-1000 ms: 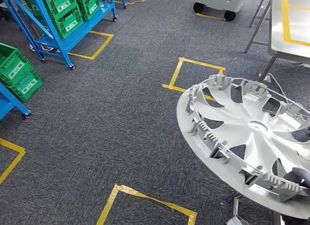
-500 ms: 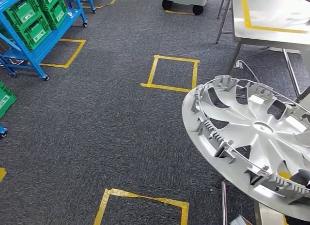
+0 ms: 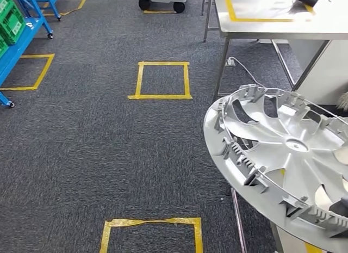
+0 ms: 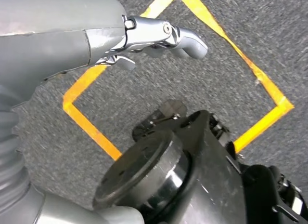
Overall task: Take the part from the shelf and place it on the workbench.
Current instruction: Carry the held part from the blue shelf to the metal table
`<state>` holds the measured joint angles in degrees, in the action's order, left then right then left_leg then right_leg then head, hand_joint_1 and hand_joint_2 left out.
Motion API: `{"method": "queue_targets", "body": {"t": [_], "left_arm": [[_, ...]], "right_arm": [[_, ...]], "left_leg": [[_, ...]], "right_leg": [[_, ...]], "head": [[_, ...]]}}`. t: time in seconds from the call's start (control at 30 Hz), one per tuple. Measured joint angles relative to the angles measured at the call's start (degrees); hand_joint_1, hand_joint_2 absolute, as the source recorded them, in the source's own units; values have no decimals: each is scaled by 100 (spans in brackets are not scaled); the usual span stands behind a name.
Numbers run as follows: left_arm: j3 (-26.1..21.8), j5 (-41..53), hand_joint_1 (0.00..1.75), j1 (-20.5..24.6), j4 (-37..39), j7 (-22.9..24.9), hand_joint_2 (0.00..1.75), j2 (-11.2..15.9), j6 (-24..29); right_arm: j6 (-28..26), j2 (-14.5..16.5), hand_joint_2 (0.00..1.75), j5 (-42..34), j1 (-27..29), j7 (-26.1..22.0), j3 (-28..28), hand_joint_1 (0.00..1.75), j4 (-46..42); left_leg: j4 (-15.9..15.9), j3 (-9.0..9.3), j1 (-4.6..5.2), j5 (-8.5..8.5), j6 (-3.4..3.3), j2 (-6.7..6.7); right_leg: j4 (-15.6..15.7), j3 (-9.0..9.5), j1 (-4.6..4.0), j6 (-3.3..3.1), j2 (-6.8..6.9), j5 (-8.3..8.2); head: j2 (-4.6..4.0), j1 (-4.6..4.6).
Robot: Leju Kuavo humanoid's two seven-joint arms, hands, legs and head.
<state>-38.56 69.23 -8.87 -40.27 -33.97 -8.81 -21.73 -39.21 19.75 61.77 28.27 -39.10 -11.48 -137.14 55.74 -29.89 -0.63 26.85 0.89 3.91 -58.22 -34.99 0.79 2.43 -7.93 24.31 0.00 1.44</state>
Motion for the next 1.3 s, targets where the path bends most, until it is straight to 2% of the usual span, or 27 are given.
{"method": "queue_targets", "body": {"t": [0.07, 0.13, 0.17, 0.2, 0.23, 0.27, 0.33, 0.37, 0.4, 0.5, 0.57, 0.63, 0.67, 0.7, 0.73, 0.77, 0.8, 0.87, 0.93, 1.0, 1.03, 1.07, 1.13, 1.2, 1.23, 1.27, 1.3], "left_arm": [[70, -17, 0, 7, 2, -2, 175, 17, 13], [123, -30, 0, -8, 8, -1, 175, 35, 28], [150, -37, 0, -18, 13, 2, 175, 40, 40], [179, -48, 0, -26, 17, 8, 175, 44, 55], [212, -63, 0, -28, 19, 18, 175, 46, 76], [250, -86, 0, -28, 21, 31, 175, 48, 98], [328, -132, 0, -26, 24, 61, 175, 55, 134], [360, -152, 0, -26, 26, 76, 175, 69, 146], [387, -167, 0, -25, 27, 88, 175, 81, 152], [473, -207, 0, -15, 31, 105, 175, 102, 161], [551, -259, 0, -11, 36, 112, 175, 110, 172], [616, -300, 0, -19, 55, 123, 175, 122, 183], [640, -307, 0, -27, 66, 127, 175, 127, 185], [657, -308, 0, -36, 76, 129, 175, 134, 187], [671, -314, 0, -41, 83, 130, 175, 140, 191], [688, -328, 0, -43, 88, 132, 175, 147, 196], [706, -346, 0, -44, 92, 134, 175, 154, 203], [747, -408, 0, -42, 100, 149, 175, 173, 223], [813, -522, 0, -42, 114, 193, 175, 201, 256], [915, -667, 0, -43, 123, 232, 175, 231, 295], [968, -728, 0, -44, 123, 239, 175, 245, 312], [1012, -780, 0, -49, 123, 247, 175, 262, 329], [1088, -862, 0, -74, 125, 281, 175, 291, 352], [1152, -916, 0, -101, 129, 314, 175, 310, 361], [1180, -939, 0, -108, 132, 321, 175, 315, 361], [1207, -961, 0, -112, 135, 324, 175, 320, 362], [1236, -989, 0, -114, 137, 327, 175, 323, 362]], "right_arm": [[0, 0, 175, -7, 17, 0, -34, 175, -3], [0, -1, 175, -20, 12, 0, -49, 175, -5], [0, -1, 175, -31, 13, 0, -60, 175, -5], [0, -1, 175, -42, 19, 0, -76, 175, -5], [0, -1, 175, -58, 28, 0, -97, 175, -5], [0, -1, 175, -75, 35, 0, -119, 175, -5], [0, -1, 175, -101, 42, 0, -156, 175, -5], [0, -1, 175, -108, 44, 0, -169, 175, -5], [0, 0, 175, -110, 46, 0, -180, 175, -6], [0, 1, 175, -113, 67, 1, -214, 175, -11], [0, 3, 175, -99, 79, 3, -237, 175, -26], [0, 5, 175, -84, 78, 6, -256, 175, -37], [0, 5, 175, -79, 76, 7, -263, 175, -37], [0, 5, 175, -77, 78, 7, -270, 175, -37], [0, 5, 175, -72, 79, 8, -277, 175, -36], [0, 5, 175, -63, 79, 10, -284, 175, -36], [0, 5, 175, -55, 79, 13, -290, 175, -37], [0, 5, 175, -9, 75, 59, -302, 175, -37], [0, 5, 175, 255, 80, 350, -286, 175, -55], [0, 5, 175, 741, 111, 849, -200, 175, -98], [0, 6, 175, 953, 133, 1058, -140, 175, -123], [0, 6, 175, 1092, 146, 1192, -79, 175, -145], [0, 6, 175, 1230, 142, 1303, 43, 175, -175], [-1, 5, 175, 1281, 129, 1338, 136, 175, -183], [-1, 5, 175, 1286, 131, 1349, 158, 175, -183], [-1, 5, 175, 1288, 135, 1358, 171, 175, -183], [0, 5, 175, 1286, 137, 1362, 179, 175, -184]], "left_leg": [[-34, 5, -7, -31, -75, -166], [-41, 6, 8, -29, -116, -342], [-39, 7, 16, -26, -121, -432], [-38, 9, 19, -23, -121, -519], [-37, 13, 18, -18, -114, -599], [-35, 23, 13, -9, -99, -674], [-26, 58, 13, 26, -44, -794], [-15, 74, 22, 46, -6, -841], [-5, 88, 34, 58, 29, -879], [2, 101, 21, 67, 122, -963], [219, -3, -2, 250, 166, -769], [904, -330, -5, 634, 169, -505], [1309, -531, -2, 798, 159, -454], [1607, -687, 3, 873, 145, -427], [1710, -759, 11, 830, 124, -409], [1587, -728, 19, 675, 96, -387], [1270, -601, 27, 445, 63, -335], [513, -282, 21, 68, -1, -67], [138, -131, 16, -8, -15, 123], [70, -114, 25, 0, -31, 37], [47, -105, 24, -17, -57, -28], [24, -95, 22, -29, -87, -105], [5, -78, 30, -31, -128, -280], [8, -67, 41, -17, -143, -464], [8, -60, 41, -9, -141, -546], [9, -48, 40, 1, -131, -620], [10, -28, 38, 15, -114, -687]], "right_leg": [[-281, -175, -11, 48, 260, 174], [-1003, -501, -18, 82, 620, 559], [-1378, -664, -11, 100, 699, 719], [-1611, -755, -1, 116, 737, 789], [-1631, -737, 13, 132, 762, 756], [-1407, -589, 29, 146, 797, 625], [-602, -91, 51, 177, 983, 323], [-285, 104, 52, 161, 1056, 238], [-111, 208, 46, 131, 1096, 209], [-83, 176, 20, -16, 956, 199], [-69, 149, 25, -102, 849, 166], [-56, 123, 22, -158, 734, 141], [-56, 113, 11, -174, 670, 135], [-56, 107, 0, -182, 596, 133], [-56, 107, -11, -186, 519, 131], [-56, 112, -19, -187, 437, 130], [-56, 120, -24, -186, 354, 129], [-70, 114, -30, -170, 207, 127], [-79, 61, -14, -115, 75, 106], [-66, -4, 17, -36, -42, 71], [-97, -43, 16, -9, 21, 89], [-219, -119, 6, 16, 168, 169], [-827, -415, -17, 54, 563, 513], [-1541, -743, -8, 96, 728, 819], [-1677, -796, 1, 112, 752, 833], [-1588, -733, 11, 124, 776, 743], [-1284, -552, 20, 133, 828, 578]], "head": [[-1, 43], [-1, 86], [-2, 89], [-1, 88], [-1, 90], [-1, 89], [-1, 91], [-1, 88], [-1, 82], [0, 70], [0, 69], [-1, 66], [-1, 67], [-1, 68], [-1, 68], [-1, 69], [-1, 68], [0, 71], [0, 71], [0, 72], [-1, 77], [-1, 90], [-2, 104], [-2, 108], [-2, 109], [-2, 110], [-2, 110]]}}
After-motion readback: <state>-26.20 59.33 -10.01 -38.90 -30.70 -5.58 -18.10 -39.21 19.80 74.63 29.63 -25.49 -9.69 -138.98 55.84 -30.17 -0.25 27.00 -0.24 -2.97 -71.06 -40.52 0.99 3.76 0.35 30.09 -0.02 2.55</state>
